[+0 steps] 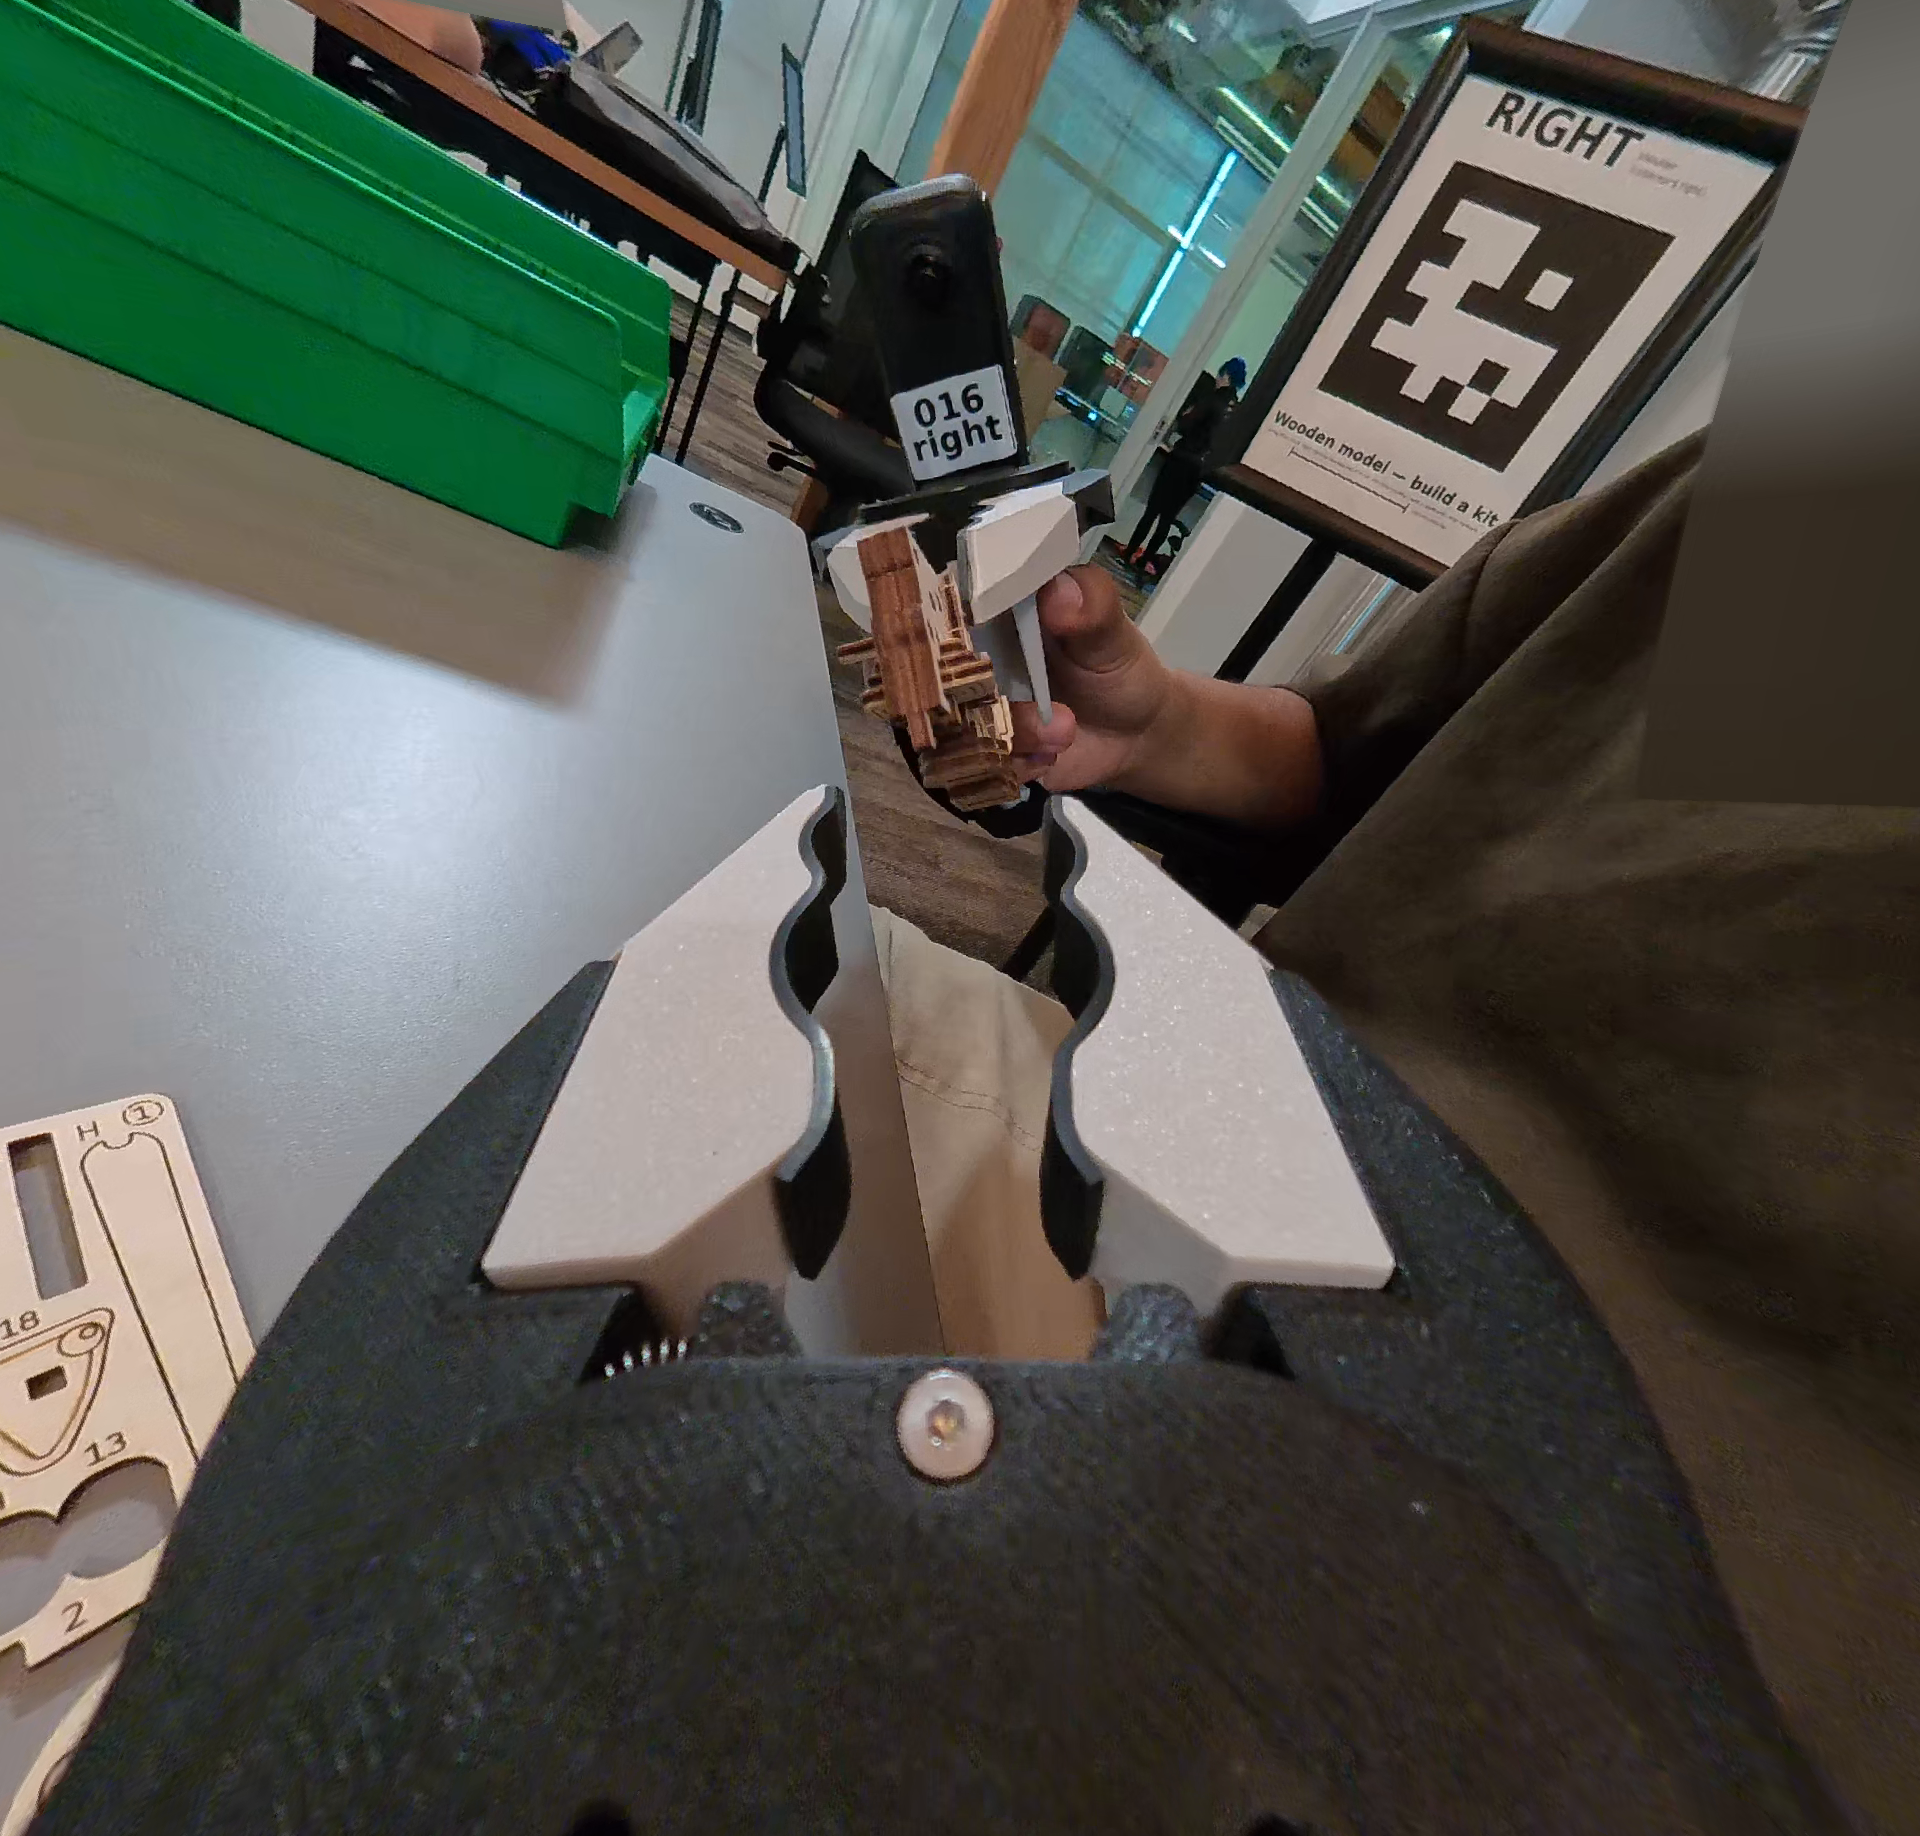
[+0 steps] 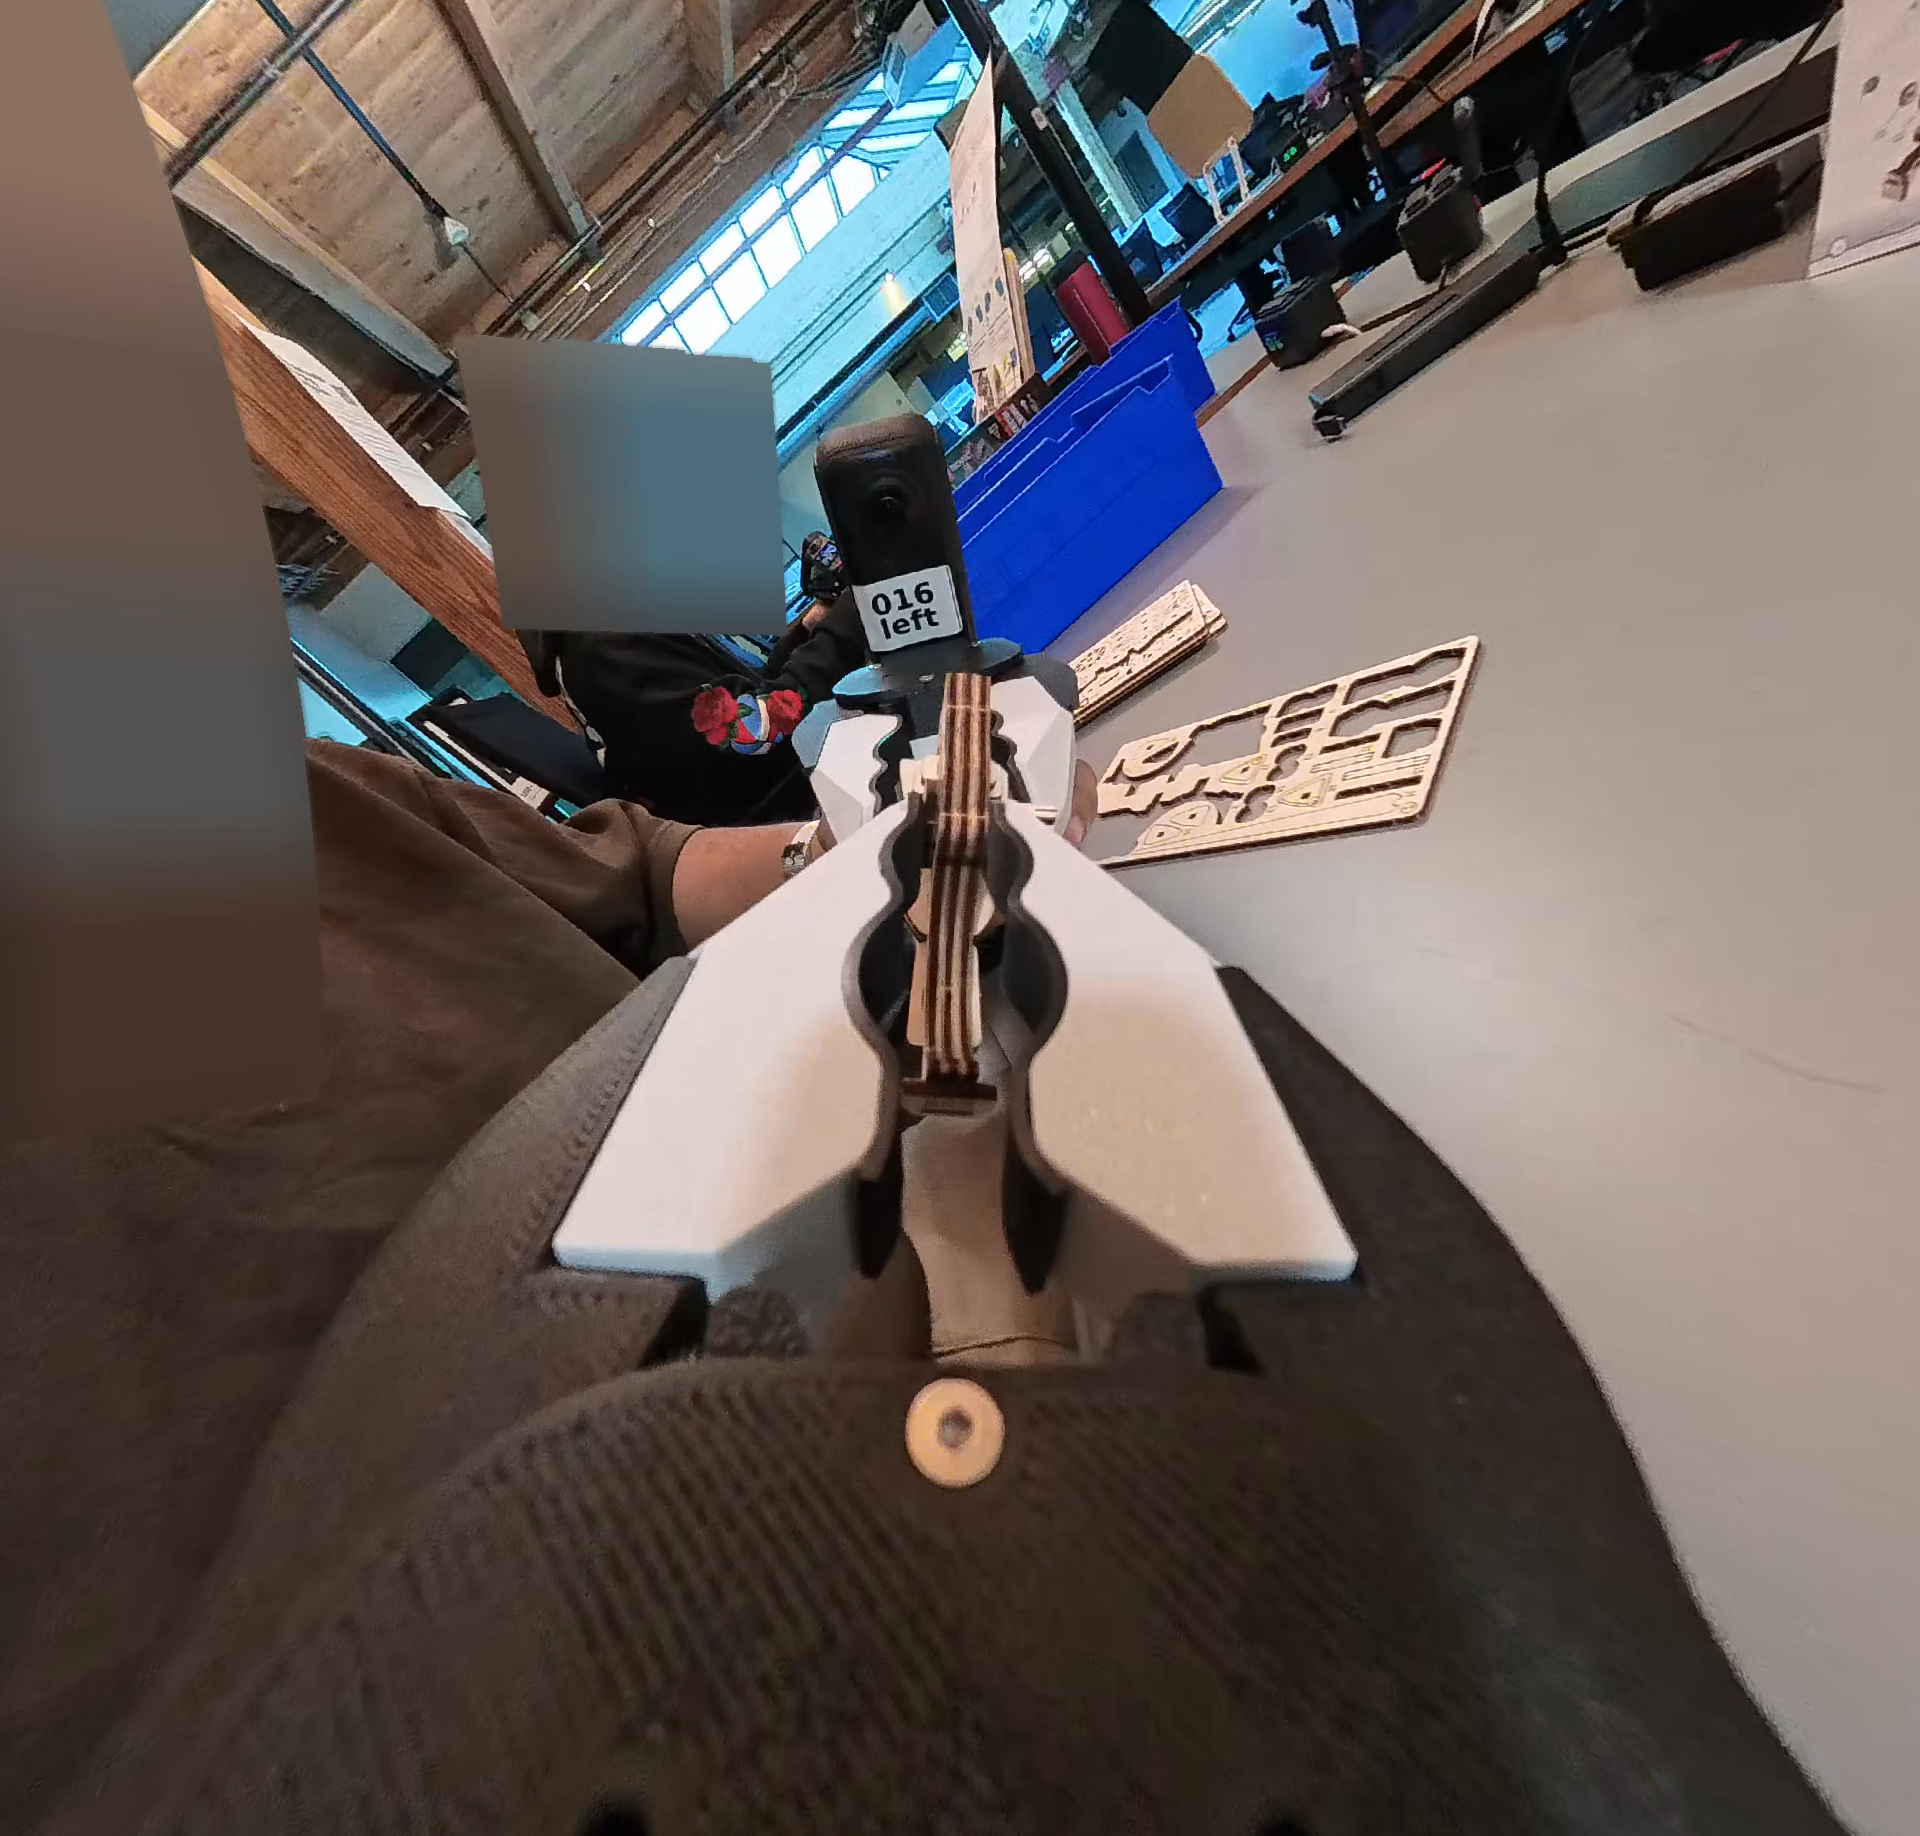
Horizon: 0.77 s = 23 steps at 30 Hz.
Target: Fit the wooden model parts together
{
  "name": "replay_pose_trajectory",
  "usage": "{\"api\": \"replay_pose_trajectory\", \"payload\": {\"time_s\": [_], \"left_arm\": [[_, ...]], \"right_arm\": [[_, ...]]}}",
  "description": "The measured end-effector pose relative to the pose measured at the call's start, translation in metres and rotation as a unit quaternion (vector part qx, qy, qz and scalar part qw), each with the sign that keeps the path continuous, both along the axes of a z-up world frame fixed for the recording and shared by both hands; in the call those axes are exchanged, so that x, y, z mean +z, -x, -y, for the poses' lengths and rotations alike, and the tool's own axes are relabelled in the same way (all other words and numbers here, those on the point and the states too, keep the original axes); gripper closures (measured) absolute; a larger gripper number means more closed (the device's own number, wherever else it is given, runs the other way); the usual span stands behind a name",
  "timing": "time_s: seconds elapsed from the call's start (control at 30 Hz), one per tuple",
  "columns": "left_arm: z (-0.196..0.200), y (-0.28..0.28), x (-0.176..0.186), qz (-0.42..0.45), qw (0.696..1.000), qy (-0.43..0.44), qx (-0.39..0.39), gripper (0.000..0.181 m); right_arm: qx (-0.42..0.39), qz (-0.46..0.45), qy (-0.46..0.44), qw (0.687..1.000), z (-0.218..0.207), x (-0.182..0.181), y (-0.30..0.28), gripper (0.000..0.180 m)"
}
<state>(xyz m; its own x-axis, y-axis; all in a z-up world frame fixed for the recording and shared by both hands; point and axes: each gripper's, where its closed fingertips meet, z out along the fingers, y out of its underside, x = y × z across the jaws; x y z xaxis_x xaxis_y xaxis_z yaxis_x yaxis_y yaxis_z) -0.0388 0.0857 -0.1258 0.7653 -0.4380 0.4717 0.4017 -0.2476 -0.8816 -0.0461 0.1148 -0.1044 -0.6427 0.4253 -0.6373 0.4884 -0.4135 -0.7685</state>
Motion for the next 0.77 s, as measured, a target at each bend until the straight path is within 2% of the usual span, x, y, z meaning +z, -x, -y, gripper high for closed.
{"api": "replay_pose_trajectory", "payload": {"time_s": [0.77], "left_arm": [[-0.001,0.010,-0.003,0.051,0.999,0.006,0.002,0.146]], "right_arm": [[0.009,0.008,0.014,1.000,-0.003,-0.003,0.000,0.170]]}}
